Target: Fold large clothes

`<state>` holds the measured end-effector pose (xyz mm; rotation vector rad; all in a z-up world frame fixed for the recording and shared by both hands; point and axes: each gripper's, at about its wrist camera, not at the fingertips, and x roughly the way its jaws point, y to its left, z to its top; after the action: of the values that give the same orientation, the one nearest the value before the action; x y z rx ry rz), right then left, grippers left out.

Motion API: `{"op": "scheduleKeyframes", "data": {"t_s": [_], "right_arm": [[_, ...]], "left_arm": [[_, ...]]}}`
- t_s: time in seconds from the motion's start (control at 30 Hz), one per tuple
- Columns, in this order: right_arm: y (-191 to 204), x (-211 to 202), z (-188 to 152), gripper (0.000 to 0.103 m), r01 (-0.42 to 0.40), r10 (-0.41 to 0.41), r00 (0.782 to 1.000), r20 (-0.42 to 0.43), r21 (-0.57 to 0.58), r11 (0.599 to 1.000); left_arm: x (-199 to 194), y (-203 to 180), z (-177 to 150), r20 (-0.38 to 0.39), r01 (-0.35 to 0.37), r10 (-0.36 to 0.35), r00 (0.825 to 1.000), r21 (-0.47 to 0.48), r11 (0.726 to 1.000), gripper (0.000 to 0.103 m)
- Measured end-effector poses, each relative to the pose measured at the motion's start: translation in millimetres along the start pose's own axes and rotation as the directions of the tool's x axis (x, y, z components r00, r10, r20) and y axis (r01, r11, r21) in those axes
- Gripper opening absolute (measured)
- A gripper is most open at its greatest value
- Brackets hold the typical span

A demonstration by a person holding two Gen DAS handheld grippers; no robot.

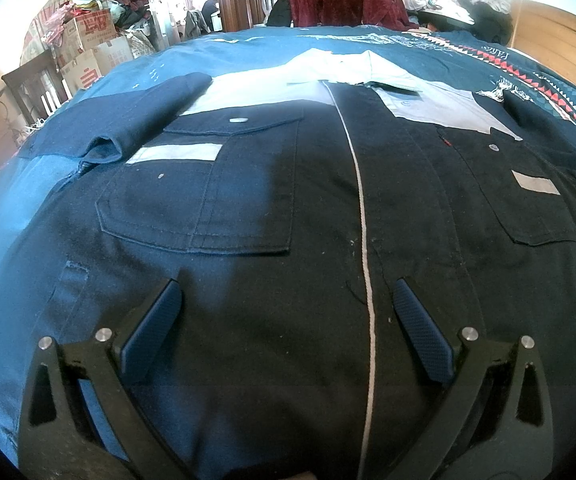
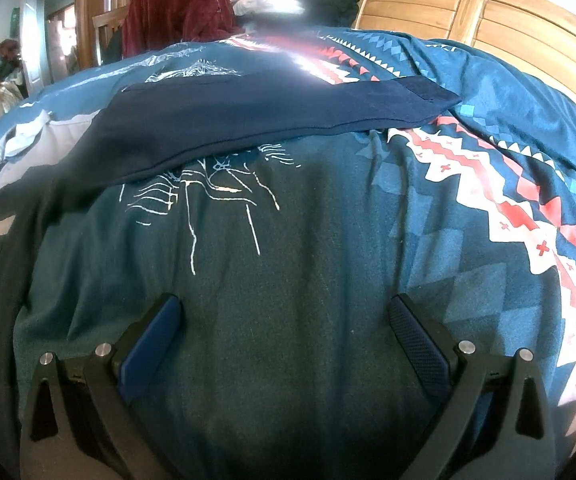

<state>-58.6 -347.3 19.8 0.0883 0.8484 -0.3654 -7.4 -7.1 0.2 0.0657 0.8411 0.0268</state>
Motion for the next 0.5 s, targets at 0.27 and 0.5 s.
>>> {"op": "scheduleKeyframes", "data": {"t_s": [0.27,0.5], "right_arm": [[0.1,-0.3,0.7,0.103,0.000,0.000,1.000,0.000,0.001,1.000],[0.1,-0.6,1.5,0.103,-0.001,0.001,1.000,-0.001,0.003,1.000]], "left_arm": [[0.0,-0.1,0.0,0.000,0.000,0.000,1.000,0.001,1.000,0.103],[-0.2,-0.1,0.0,0.000,-0.001,0.001,1.000,0.001,1.000,0.103]]}}
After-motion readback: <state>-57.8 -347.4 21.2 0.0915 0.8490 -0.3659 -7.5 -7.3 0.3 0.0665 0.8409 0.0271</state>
